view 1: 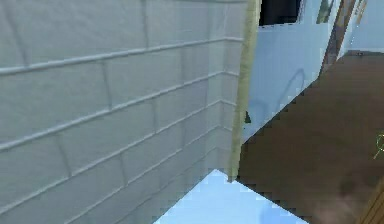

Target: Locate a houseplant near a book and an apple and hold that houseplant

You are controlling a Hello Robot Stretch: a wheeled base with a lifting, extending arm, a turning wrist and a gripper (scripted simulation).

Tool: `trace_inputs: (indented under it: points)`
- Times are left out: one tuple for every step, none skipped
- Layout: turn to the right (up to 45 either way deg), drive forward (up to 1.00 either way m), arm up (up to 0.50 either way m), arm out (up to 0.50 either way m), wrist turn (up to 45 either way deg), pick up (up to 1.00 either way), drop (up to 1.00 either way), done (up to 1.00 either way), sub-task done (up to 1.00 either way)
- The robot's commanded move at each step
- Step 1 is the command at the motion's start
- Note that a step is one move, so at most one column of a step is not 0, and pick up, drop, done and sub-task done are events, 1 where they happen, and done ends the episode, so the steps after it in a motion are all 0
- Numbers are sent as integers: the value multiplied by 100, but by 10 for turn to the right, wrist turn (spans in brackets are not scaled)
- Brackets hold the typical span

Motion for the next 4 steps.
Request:
trace_inputs:
  points:
    - [-210, 0, 0, 0, 0, 0, 0, 0, 0]
    - [0, 30, 0, 0, 0, 0, 0, 0, 0]
    - [450, 0, 0, 0, 0, 0, 0, 0, 0]
    - [150, 0, 0, 0, 0, 0, 0, 0, 0]
